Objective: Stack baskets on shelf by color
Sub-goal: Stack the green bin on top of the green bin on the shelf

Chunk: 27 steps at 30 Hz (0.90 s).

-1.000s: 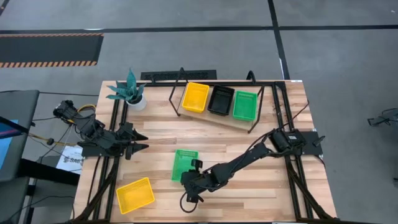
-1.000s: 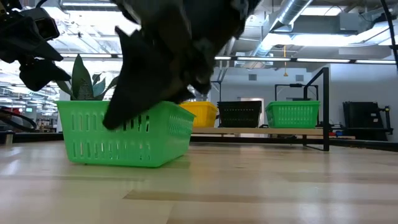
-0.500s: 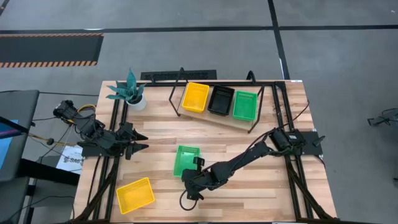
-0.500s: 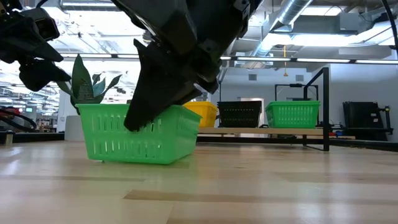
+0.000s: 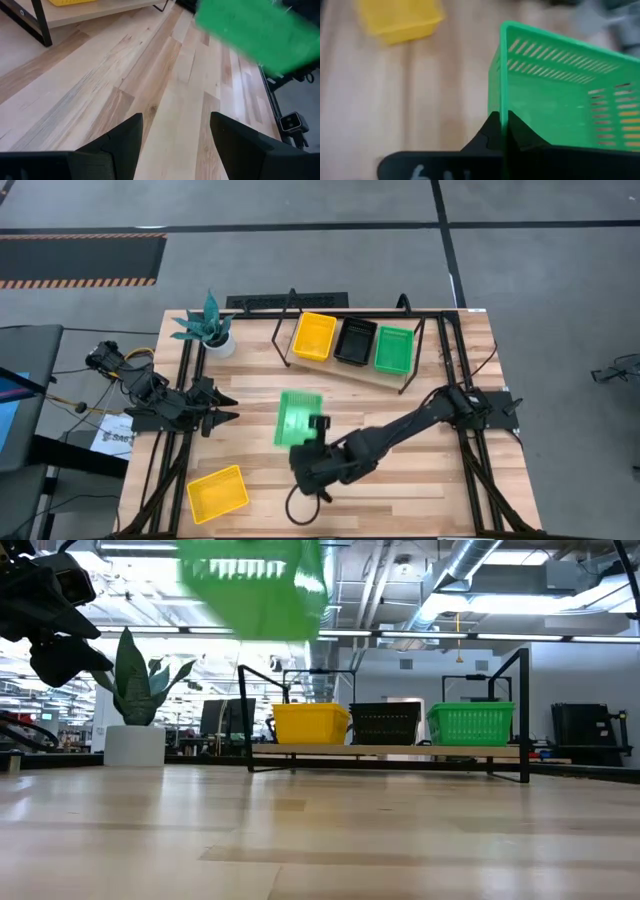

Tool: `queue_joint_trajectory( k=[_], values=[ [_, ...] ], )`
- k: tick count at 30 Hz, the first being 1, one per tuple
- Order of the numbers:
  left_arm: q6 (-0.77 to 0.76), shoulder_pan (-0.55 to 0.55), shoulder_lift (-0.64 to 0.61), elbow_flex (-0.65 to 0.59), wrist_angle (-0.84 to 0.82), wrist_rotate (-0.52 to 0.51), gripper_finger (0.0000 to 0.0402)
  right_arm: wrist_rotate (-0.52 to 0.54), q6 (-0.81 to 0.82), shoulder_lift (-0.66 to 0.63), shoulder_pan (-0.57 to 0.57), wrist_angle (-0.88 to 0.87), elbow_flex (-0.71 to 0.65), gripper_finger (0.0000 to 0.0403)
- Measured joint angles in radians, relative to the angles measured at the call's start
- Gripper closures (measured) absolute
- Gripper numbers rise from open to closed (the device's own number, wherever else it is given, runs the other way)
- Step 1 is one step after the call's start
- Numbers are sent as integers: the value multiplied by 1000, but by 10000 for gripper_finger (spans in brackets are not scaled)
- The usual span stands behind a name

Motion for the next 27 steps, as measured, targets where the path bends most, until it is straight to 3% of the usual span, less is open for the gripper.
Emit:
queue_joint_trajectory(
  k=[5,10,13,18,22,27],
  values=[
    [11,0,0,0,0,0,181,265,8,-57,4,-318,111,400],
    [16,0,0,0,-6,-11,181,364,170,-155,-8,-599,93,400],
    [33,0,0,1,-5,-24,181,393,92,-276,-21,-561,-46,400],
    [38,0,0,1,-8,-42,181,393,202,-531,-63,-573,-388,400],
    [54,0,0,1,-18,-71,181,381,116,-749,-117,-367,-655,400],
    [55,0,0,1,-19,-118,181,272,-108,-966,-252,-20,-950,400]
  ],
)
